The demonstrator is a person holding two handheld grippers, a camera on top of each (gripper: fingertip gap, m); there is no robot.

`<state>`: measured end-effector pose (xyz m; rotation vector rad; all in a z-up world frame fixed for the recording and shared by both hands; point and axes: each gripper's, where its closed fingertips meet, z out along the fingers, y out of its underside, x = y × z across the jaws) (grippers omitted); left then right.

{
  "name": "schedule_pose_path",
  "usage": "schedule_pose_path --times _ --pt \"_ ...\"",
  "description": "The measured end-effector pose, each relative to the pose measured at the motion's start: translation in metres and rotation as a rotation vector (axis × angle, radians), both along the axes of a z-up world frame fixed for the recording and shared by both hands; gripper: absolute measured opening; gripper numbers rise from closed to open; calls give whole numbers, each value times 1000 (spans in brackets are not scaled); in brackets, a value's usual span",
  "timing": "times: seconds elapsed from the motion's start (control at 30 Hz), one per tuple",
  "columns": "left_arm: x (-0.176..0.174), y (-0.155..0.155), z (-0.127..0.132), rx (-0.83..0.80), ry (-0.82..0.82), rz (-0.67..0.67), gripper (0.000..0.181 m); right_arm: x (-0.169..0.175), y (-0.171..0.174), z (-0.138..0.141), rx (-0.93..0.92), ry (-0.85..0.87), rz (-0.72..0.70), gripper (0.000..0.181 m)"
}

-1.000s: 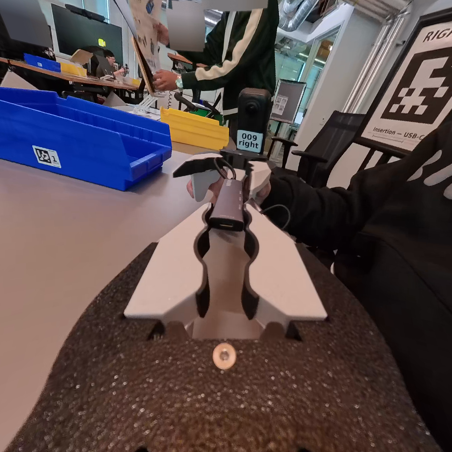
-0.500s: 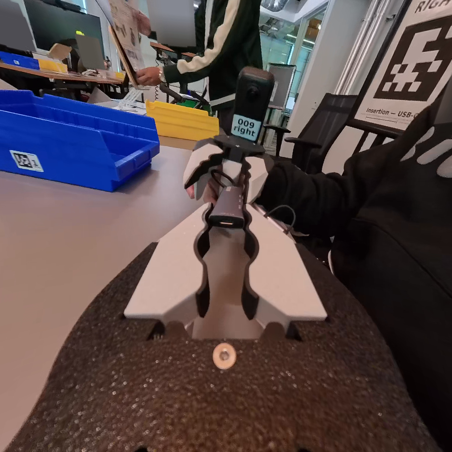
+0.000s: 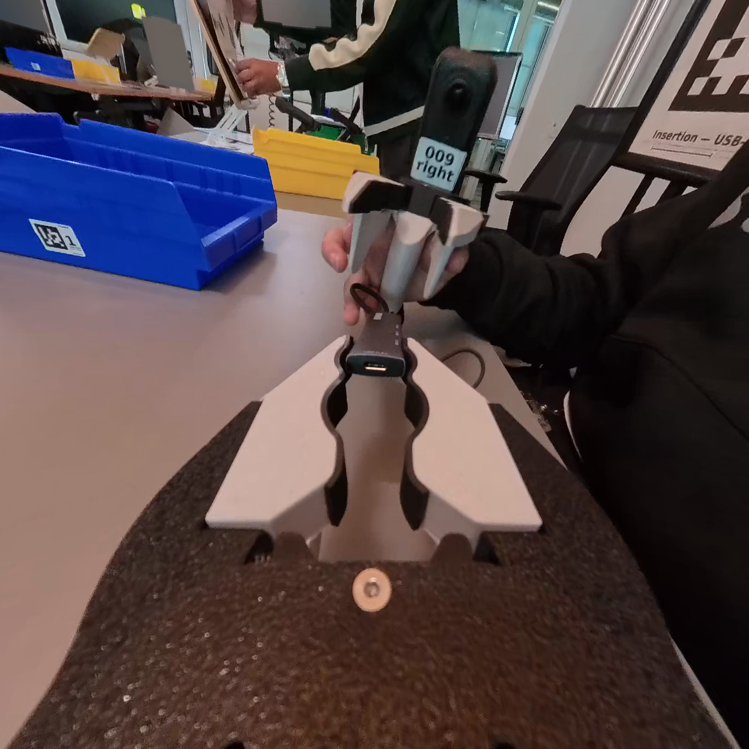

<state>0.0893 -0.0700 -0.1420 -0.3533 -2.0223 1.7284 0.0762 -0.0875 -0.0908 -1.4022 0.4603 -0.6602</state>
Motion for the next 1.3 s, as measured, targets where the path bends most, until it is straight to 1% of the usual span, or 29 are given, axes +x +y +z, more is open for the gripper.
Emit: schedule_pose_path --times 0.07,0.1,0.13,0.17,0.2,0.3,0.4,0.5,0.67,0.73,0.8,0.87,1.0,1.07,1.17,1.23,1.3 --pt "0 -1 4 -20 9 7 21 0 8 -8 -60 36 11 49" --pt "0 -1 8 -42 16 4 21 7 6 -16 -81 68 -30 48" --pt "-1 1 11 -61 10 -1 21 12 4 -22 -90 85 -62 44" --pt "-2 2 15 -87 3 -5 21 13 6 -27 -95 99 -55 43" --pt "-3 4 19 -111 2 -8 21 13 8 -30 -86 120 -44 44" --pt "2 2 19 -116 -3 19 21 18 3 -33 -42 158 -63 46" --pt "4 1 19 -119 -24 39 21 18 4 -38 -18 217 -30 55" --pt "5 1 19 -116 -1 37 21 18 5 -39 -13 230 -25 54" --pt "3 3 29 -171 36 25 21 13 5 -33 53 233 19 36" --pt "3 5 33 -192 56 20 21 11 6 -28 108 234 34 34" --pt "4 7 39 -226 78 18 21 9 7 -22 181 229 42 38" --pt "3 9 43 -249 95 12 21 9 7 -22 205 246 26 39" --pt "-2 9 46 -270 100 -8 21 6 12 -25 184 269 44 35" --pt "-2 9 44 -259 97 -13 21 1 18 -28 167 297 113 21" --pt "-2 9 45 -267 85 -11 22 2 18 -29 145 285 106 21" --pt "1 7 40 -243 74 12 22 5 14 -31 103 263 68 21" --pt "9 2 35 -210 76 64 25 9 9 -36 19 227 -7 21"
